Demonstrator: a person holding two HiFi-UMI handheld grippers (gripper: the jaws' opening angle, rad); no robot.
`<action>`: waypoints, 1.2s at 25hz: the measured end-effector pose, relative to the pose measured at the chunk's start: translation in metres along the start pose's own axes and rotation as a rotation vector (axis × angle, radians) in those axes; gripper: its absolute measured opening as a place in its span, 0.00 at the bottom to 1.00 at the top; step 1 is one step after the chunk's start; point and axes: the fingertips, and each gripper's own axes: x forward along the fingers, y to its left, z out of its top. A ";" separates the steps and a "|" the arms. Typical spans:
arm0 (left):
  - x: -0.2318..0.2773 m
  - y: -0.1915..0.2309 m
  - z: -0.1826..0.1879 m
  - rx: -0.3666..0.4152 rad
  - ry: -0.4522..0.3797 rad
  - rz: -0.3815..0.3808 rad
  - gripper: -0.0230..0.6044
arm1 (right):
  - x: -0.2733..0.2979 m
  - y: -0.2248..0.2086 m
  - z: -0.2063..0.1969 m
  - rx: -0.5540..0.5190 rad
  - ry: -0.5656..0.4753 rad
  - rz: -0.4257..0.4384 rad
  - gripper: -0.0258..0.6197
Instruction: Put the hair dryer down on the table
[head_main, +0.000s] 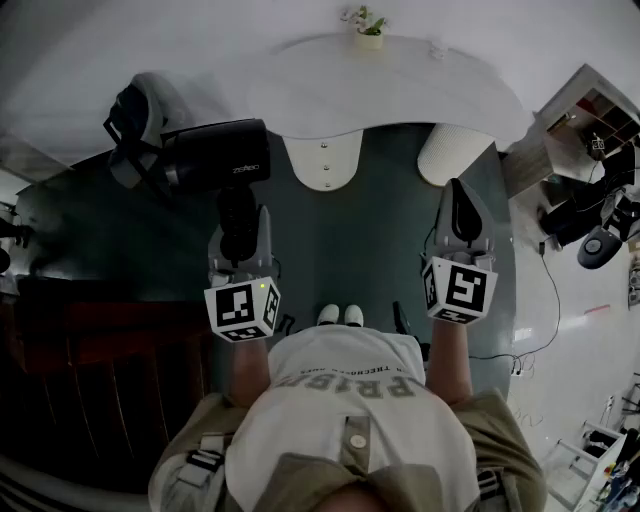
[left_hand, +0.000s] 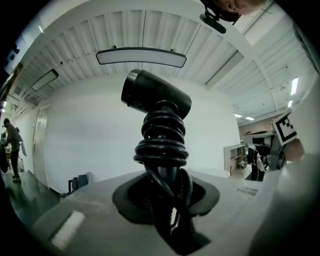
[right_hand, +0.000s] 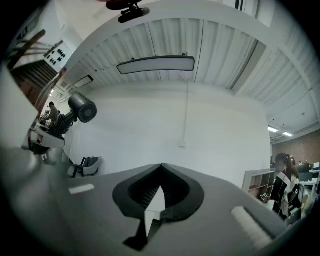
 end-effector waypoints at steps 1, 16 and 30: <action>0.000 0.000 0.000 0.001 0.000 0.001 0.23 | 0.000 0.000 0.000 0.000 0.000 0.002 0.04; 0.003 -0.001 -0.005 -0.007 0.006 -0.011 0.23 | 0.004 0.009 -0.004 0.001 0.014 0.026 0.04; 0.037 -0.039 0.016 0.018 -0.045 -0.044 0.23 | 0.021 -0.017 -0.010 0.261 -0.042 0.087 0.39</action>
